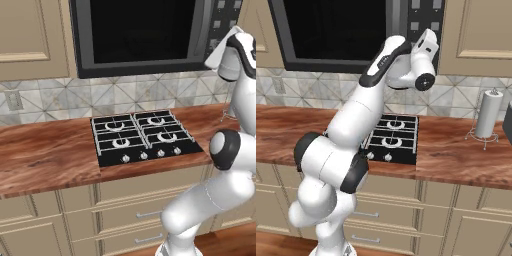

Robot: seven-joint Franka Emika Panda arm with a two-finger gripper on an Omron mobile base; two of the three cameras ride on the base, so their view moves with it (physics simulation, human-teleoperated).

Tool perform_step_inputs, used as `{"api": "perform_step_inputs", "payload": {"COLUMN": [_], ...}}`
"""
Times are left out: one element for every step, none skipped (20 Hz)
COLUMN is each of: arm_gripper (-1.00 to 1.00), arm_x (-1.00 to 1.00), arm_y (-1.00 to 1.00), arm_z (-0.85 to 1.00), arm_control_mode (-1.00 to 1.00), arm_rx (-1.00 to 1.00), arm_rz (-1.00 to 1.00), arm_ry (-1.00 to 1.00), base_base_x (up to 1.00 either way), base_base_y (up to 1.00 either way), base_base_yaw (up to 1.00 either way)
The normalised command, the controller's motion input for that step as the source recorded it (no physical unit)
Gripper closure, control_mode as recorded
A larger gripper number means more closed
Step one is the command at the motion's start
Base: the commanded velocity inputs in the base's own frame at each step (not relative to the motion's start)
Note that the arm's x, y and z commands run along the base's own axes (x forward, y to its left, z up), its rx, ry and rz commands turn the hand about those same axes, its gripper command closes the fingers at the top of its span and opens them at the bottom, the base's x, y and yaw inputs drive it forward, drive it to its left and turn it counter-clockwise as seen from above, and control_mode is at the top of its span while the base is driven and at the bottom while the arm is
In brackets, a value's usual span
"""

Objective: Pick the broccoli from the sink and place it in the bowl. Then pick the bowl and place it in the microwave. Then close the microwave door and press the start button.

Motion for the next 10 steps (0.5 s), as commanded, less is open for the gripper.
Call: {"api": "perform_step_inputs", "payload": {"arm_gripper": [1.0,1.0,1.0,1.0,1.0,1.0,1.0,1.0,1.0,1.0], "arm_x": [0.41,0.41,0.39,0.4,0.31,0.32,0.31,0.27,0.24,0.11], "arm_y": [-0.08,-0.01,0.0,0.0,-0.06,-0.12,-0.11,-0.07,0.0,0.0], "arm_z": [-0.06,-0.08,-0.08,-0.09,-0.14,-0.12,-0.16,-0.16,-0.16,-0.2], "arm_control_mode": [-1.0,-1.0,-1.0,-1.0,-1.0,-1.0,-1.0,-1.0,-1.0,-1.0], "arm_rx": [0.0,0.0,0.0,0.0,0.0,0.0,0.0,0.0,0.0,0.0], "arm_rz": [0.0,0.0,0.0,0.0,0.0,0.0,0.0,0.0,0.0,0.0], "arm_ry": [0.0,0.0,0.0,0.0,0.0,0.0,0.0,0.0,0.0,0.0], "base_base_x": [0.0,0.0,0.0,0.0,0.0,0.0,0.0,0.0,0.0,0.0], "base_base_y": [0.0,0.0,0.0,0.0,0.0,0.0,0.0,0.0,0.0,0.0], "base_base_yaw": [0.0,0.0,0.0,0.0,0.0,0.0,0.0,0.0,0.0,0.0]}}
